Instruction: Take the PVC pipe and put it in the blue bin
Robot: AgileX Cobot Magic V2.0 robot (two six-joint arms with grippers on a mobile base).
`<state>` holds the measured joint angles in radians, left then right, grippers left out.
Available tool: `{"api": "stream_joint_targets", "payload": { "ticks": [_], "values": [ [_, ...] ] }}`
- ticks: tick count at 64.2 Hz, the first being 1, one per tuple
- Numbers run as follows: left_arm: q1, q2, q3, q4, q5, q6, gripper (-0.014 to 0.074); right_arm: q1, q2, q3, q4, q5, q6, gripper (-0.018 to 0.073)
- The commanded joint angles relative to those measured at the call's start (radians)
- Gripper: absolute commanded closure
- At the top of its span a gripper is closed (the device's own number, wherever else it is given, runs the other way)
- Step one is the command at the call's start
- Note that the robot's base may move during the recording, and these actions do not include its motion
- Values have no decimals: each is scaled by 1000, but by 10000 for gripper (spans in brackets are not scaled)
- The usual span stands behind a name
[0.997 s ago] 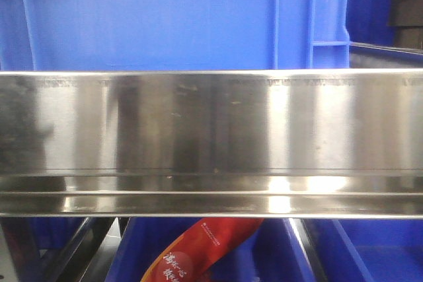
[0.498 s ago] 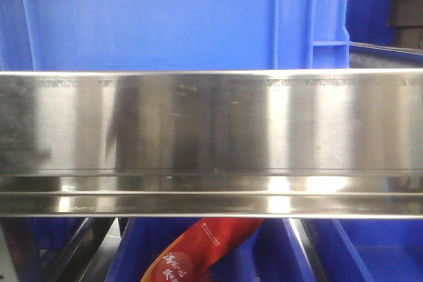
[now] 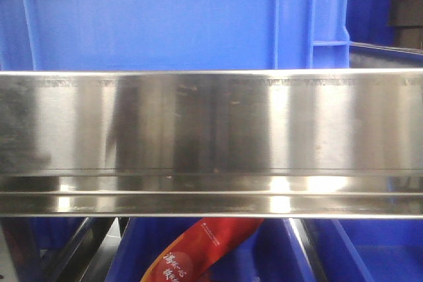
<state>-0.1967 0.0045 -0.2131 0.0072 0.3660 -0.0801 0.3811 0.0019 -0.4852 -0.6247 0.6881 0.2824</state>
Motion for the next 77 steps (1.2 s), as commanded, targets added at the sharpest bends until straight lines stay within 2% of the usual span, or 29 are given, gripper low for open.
{"api": "stream_joint_targets", "payload": {
  "ticks": [1, 37, 51, 77],
  "values": [
    [5, -4, 3, -7, -21, 0, 707, -2, -2, 2, -18, -8, 1, 722],
    [5, -4, 7, 0, -25, 0, 707, -2, -2, 2, -18, -24, 1, 722],
    [5, -4, 102, 0, -98, 0, 707, -2, -2, 2, -18, -24, 1, 722],
    [5, -4, 213, 0, -101, 0, 707, -2, -2, 2, -18, -27, 1, 722]
  ]
}}
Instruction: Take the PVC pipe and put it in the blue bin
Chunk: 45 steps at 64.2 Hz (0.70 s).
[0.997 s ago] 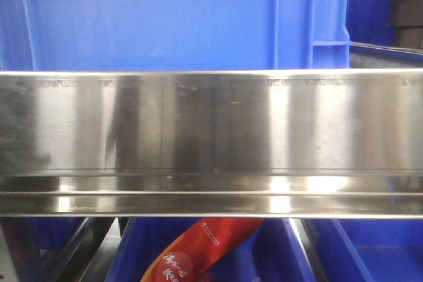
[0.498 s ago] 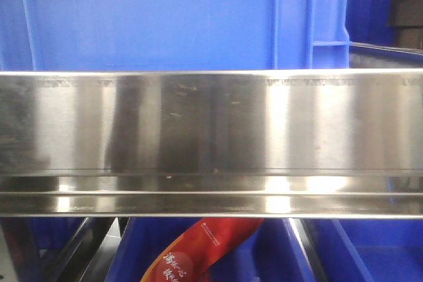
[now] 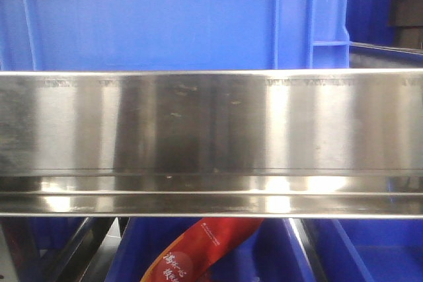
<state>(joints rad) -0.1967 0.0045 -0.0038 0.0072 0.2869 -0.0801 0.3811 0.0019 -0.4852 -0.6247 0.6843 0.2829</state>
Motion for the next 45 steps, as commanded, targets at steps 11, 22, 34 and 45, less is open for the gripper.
{"api": "stream_joint_targets", "payload": {
  "ticks": [11, 22, 34, 45],
  "values": [
    [5, -4, 4, 0, -17, 0, 707, -2, -2, 2, -18, -24, 1, 722],
    [5, -4, 4, 6, -57, 0, 707, -2, -2, 2, -18, -24, 1, 722],
    [5, -4, 4, 31, -202, 0, 707, -2, -2, 2, -18, -24, 1, 722],
    [10, -4, 4, 31, -229, 0, 707, -2, -2, 2, -18, -24, 1, 722]
  ]
}}
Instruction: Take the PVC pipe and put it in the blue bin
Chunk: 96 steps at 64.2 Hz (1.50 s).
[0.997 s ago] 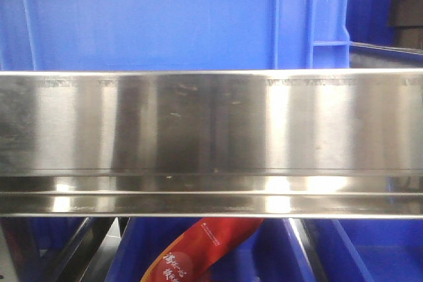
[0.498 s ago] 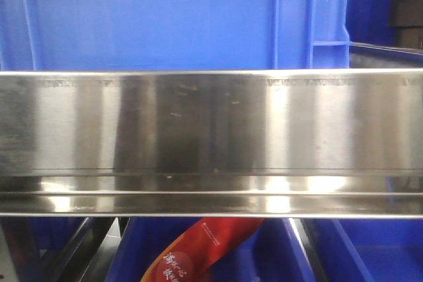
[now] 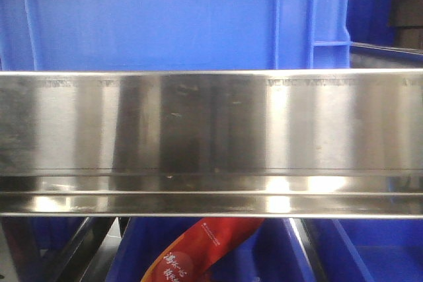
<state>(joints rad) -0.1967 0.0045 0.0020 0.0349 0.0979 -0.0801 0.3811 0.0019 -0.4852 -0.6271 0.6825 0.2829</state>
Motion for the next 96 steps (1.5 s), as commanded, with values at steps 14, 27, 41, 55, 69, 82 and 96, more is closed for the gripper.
{"api": "stream_joint_targets", "payload": {
  "ticks": [14, 27, 41, 55, 69, 82, 96],
  "values": [
    [120, -4, -2, 3, -86, 0, 707, -2, -2, 2, -15, -22, 1, 722],
    [235, -4, -2, -4, -173, 0, 707, -2, -2, 2, -15, -22, 1, 722],
    [321, -4, -2, -4, -221, 0, 707, -2, -2, 2, -15, -22, 1, 722],
    [334, -4, -2, -4, -243, 0, 707, -2, -2, 2, -15, -20, 1, 722],
    [334, -4, -2, -4, -255, 0, 707, -2, -2, 2, -15, -21, 1, 722],
    [334, -4, -2, -4, -250, 0, 707, -2, -2, 2, -15, -21, 1, 722],
    [334, -4, -2, -4, -251, 0, 707, -2, -2, 2, -15, -21, 1, 722]
  ]
}}
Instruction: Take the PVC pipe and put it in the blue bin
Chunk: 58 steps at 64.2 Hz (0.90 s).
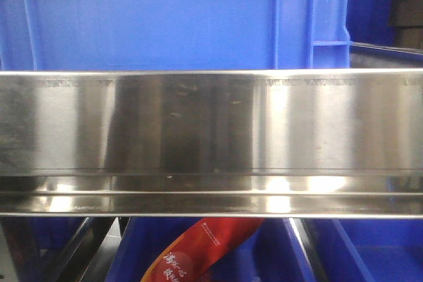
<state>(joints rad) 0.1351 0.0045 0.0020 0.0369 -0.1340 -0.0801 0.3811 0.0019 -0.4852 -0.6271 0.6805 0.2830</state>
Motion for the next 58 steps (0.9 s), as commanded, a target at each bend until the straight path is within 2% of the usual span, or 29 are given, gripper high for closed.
{"api": "stream_joint_targets", "payload": {
  "ticks": [1, 58],
  "values": [
    [3, -4, -2, -6, -19, 0, 707, -2, -2, 2, -15, -20, 1, 722],
    [3, -4, -2, -6, -19, 0, 707, -2, -2, 2, -15, -20, 1, 722]
  ]
}}
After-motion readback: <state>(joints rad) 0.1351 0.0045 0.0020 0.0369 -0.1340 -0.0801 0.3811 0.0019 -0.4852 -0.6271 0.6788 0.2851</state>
